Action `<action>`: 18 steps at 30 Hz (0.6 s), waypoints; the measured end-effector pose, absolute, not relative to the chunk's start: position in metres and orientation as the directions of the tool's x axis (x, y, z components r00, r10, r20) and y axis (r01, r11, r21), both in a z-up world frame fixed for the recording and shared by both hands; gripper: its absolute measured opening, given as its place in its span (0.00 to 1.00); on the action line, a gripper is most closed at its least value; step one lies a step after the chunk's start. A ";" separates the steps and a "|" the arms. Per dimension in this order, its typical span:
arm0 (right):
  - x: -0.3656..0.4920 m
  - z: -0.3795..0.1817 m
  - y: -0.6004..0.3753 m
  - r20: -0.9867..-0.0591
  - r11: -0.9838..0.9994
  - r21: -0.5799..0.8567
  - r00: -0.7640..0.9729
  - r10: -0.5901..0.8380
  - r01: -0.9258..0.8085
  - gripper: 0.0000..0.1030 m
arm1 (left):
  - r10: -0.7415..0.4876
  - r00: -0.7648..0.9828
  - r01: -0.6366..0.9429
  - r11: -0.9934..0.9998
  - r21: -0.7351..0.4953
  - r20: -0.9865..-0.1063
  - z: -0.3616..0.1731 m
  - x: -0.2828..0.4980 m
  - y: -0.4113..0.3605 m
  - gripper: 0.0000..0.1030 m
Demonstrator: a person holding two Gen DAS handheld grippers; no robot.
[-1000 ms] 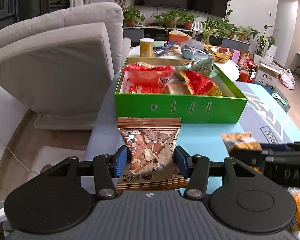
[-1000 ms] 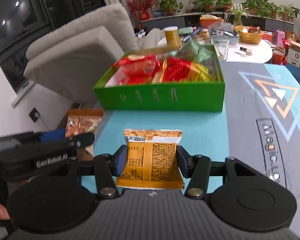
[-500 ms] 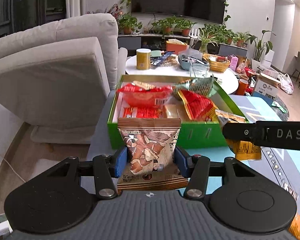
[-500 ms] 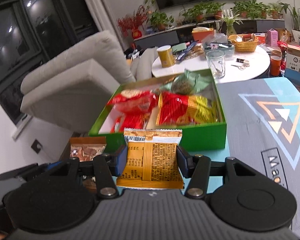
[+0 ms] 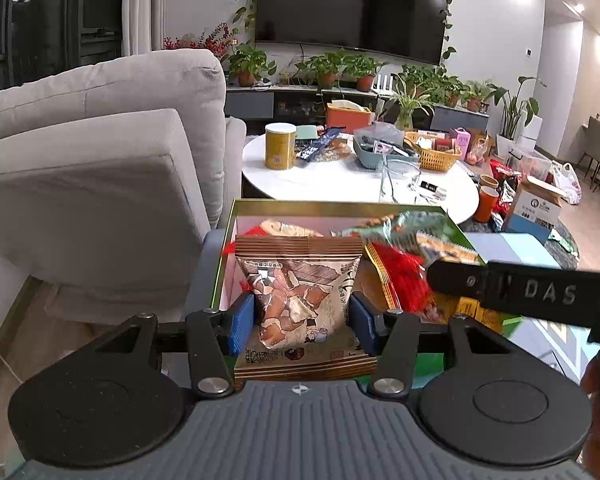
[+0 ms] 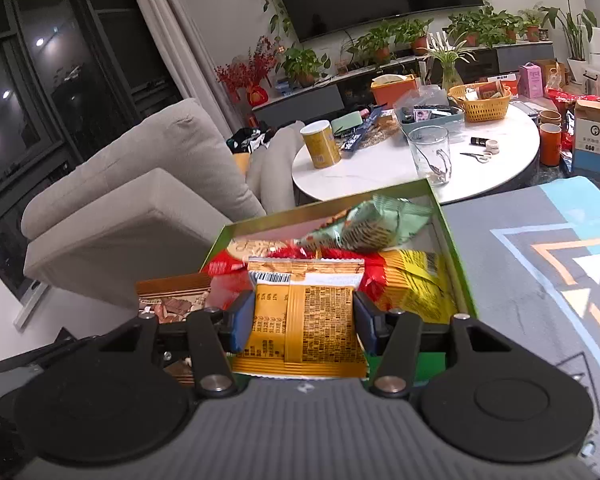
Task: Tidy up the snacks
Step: 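Carry both packets over the green box with both grippers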
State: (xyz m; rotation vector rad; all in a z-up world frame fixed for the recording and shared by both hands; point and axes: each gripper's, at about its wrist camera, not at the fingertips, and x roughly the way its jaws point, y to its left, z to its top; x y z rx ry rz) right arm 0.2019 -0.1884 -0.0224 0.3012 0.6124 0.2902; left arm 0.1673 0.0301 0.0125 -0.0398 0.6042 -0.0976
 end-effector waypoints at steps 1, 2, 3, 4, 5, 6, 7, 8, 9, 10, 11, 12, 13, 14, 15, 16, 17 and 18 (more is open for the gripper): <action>0.205 -0.025 -0.188 -0.514 0.915 0.366 0.782 0.352 -0.171 0.53 | -0.110 0.820 0.084 0.994 -0.072 -0.562 0.011 0.172 0.031 0.47; 0.208 -0.028 -0.188 -0.511 0.913 0.374 0.784 0.351 -0.165 0.53 | -0.114 0.821 0.086 0.993 -0.077 -0.559 0.009 0.176 0.032 0.47; 0.210 -0.030 -0.188 -0.507 0.910 0.383 0.788 0.350 -0.159 0.53 | -0.116 0.822 0.086 0.993 -0.080 -0.557 0.007 0.179 0.032 0.47; 0.213 -0.032 -0.187 -0.502 0.908 0.390 0.792 0.348 -0.153 0.53 | -0.119 0.824 0.087 0.993 -0.084 -0.554 0.005 0.183 0.033 0.47; 0.215 -0.034 -0.187 -0.495 0.907 0.395 0.796 0.347 -0.149 0.53 | -0.123 0.825 0.089 0.992 -0.087 -0.552 0.002 0.186 0.033 0.47; 0.218 -0.034 -0.187 -0.492 0.906 0.396 0.800 0.345 -0.148 0.53 | -0.128 0.823 0.093 0.992 -0.091 -0.553 0.000 0.190 0.033 0.47; 0.220 -0.036 -0.186 -0.491 0.906 0.397 0.801 0.343 -0.145 0.53 | -0.134 0.821 0.098 0.991 -0.094 -0.555 -0.002 0.193 0.033 0.47; 0.223 -0.037 -0.185 -0.493 0.906 0.399 0.800 0.343 -0.142 0.53 | -0.141 0.819 0.104 0.990 -0.098 -0.556 -0.004 0.196 0.033 0.47; 0.226 -0.040 -0.186 -0.495 0.903 0.407 0.797 0.346 -0.139 0.53 | -0.145 0.816 0.108 0.989 -0.099 -0.559 -0.006 0.199 0.032 0.47; 0.229 -0.042 -0.186 -0.498 0.901 0.412 0.794 0.348 -0.136 0.53 | -0.150 0.815 0.113 0.989 -0.100 -0.560 -0.008 0.201 0.031 0.47; 0.231 -0.044 -0.187 -0.502 0.900 0.416 0.792 0.348 -0.131 0.53 | -0.154 0.812 0.118 0.988 -0.100 -0.563 -0.011 0.205 0.031 0.47; 0.233 -0.045 -0.187 -0.504 0.900 0.417 0.791 0.346 -0.128 0.53 | -0.155 0.810 0.121 0.988 -0.098 -0.566 -0.013 0.207 0.030 0.47; 0.234 -0.047 -0.187 -0.506 0.900 0.418 0.791 0.344 -0.124 0.53 | -0.156 0.807 0.123 0.988 -0.096 -0.569 -0.016 0.211 0.030 0.47; 0.236 -0.049 -0.187 -0.508 0.900 0.418 0.790 0.343 -0.122 0.53 | -0.155 0.807 0.124 0.988 -0.092 -0.570 -0.018 0.213 0.029 0.47; 0.237 -0.050 -0.187 -0.509 0.900 0.419 0.789 0.343 -0.121 0.53 | -0.153 0.805 0.123 0.988 -0.091 -0.574 -0.020 0.215 0.029 0.47; 0.238 -0.052 -0.187 -0.510 0.899 0.421 0.788 0.344 -0.120 0.53 | -0.152 0.801 0.121 0.988 -0.092 -0.579 -0.022 0.217 0.030 0.47; 0.239 -0.053 -0.188 -0.512 0.898 0.423 0.787 0.345 -0.118 0.53 | -0.152 0.797 0.119 0.988 -0.094 -0.584 -0.025 0.219 0.030 0.47; 0.239 -0.054 -0.188 -0.510 0.896 0.427 0.786 0.348 -0.120 0.53 | -0.151 0.794 0.117 0.989 -0.095 -0.589 -0.027 0.221 0.031 0.47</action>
